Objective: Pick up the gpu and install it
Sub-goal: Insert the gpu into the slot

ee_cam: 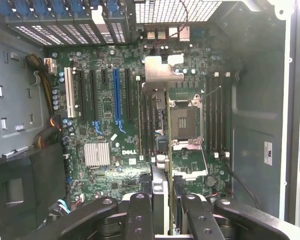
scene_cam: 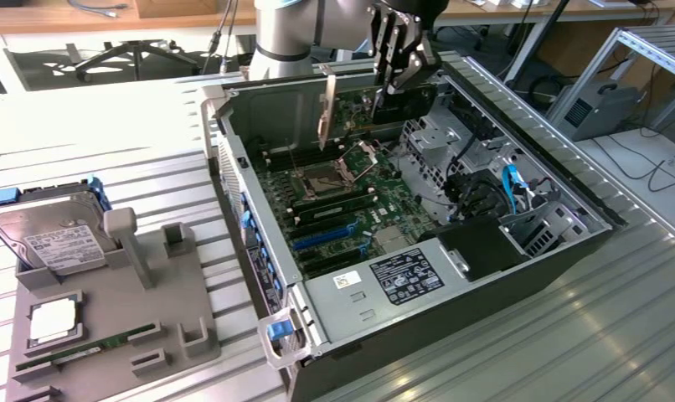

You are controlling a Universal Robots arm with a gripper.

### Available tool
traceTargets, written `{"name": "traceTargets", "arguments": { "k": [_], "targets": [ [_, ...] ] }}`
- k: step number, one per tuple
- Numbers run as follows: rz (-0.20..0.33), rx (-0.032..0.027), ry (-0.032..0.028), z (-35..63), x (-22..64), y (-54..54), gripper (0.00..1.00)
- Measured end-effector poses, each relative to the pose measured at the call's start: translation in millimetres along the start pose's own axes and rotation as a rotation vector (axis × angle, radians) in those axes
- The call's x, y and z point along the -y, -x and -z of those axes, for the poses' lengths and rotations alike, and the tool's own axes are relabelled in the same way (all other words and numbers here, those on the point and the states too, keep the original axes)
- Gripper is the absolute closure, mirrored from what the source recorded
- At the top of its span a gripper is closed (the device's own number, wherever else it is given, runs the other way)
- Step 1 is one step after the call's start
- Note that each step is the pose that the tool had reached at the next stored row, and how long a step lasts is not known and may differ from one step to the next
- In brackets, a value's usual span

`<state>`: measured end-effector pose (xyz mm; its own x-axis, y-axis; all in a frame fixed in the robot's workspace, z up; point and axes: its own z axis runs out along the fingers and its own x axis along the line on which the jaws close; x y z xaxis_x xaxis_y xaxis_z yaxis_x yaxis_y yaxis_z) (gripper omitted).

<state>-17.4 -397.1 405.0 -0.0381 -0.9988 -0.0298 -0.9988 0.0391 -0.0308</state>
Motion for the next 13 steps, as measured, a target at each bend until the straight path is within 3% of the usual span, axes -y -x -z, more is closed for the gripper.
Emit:
{"name": "traceTargets", "arguments": {
  "k": [13],
  "targets": [
    [0.018,0.0006,0.0006,0.0,0.0,0.0,0.73]
  ]
}}
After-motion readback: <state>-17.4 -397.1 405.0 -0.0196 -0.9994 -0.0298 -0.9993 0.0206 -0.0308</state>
